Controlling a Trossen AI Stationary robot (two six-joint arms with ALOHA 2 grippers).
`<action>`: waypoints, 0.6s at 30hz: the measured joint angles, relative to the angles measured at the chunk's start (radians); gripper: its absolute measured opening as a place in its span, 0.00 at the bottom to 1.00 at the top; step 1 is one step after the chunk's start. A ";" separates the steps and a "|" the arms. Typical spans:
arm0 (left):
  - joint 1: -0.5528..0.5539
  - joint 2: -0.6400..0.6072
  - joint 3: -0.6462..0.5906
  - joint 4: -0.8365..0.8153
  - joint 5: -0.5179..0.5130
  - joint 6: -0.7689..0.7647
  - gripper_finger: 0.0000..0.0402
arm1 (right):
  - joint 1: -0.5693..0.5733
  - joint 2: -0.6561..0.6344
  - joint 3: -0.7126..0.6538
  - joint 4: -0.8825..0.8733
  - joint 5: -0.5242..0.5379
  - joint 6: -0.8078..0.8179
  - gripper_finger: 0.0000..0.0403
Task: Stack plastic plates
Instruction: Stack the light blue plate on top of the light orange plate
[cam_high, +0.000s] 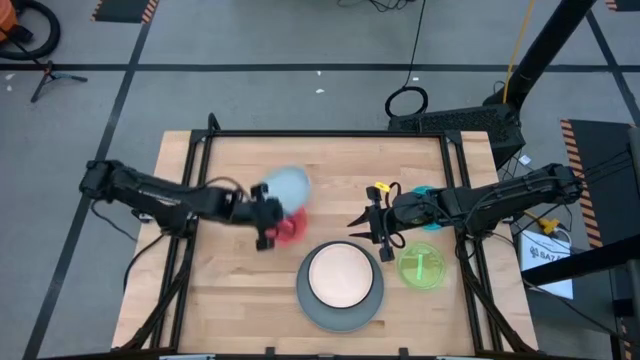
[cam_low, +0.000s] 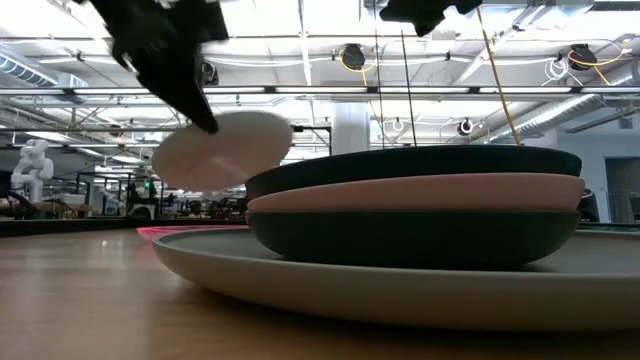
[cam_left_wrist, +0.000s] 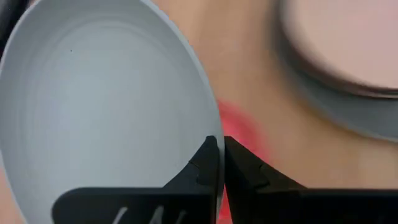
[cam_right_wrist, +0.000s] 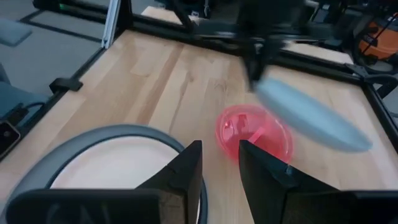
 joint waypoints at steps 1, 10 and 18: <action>-0.045 0.000 0.000 0.029 -0.001 0.002 0.03 | 0.000 0.000 0.000 0.008 0.000 0.002 0.24; -0.259 0.013 0.001 0.334 -0.005 0.028 0.03 | 0.047 -0.040 0.001 0.099 -0.002 -0.047 0.24; -0.306 0.056 0.000 0.463 -0.009 0.042 0.03 | 0.147 -0.091 0.001 0.124 -0.003 -0.132 0.24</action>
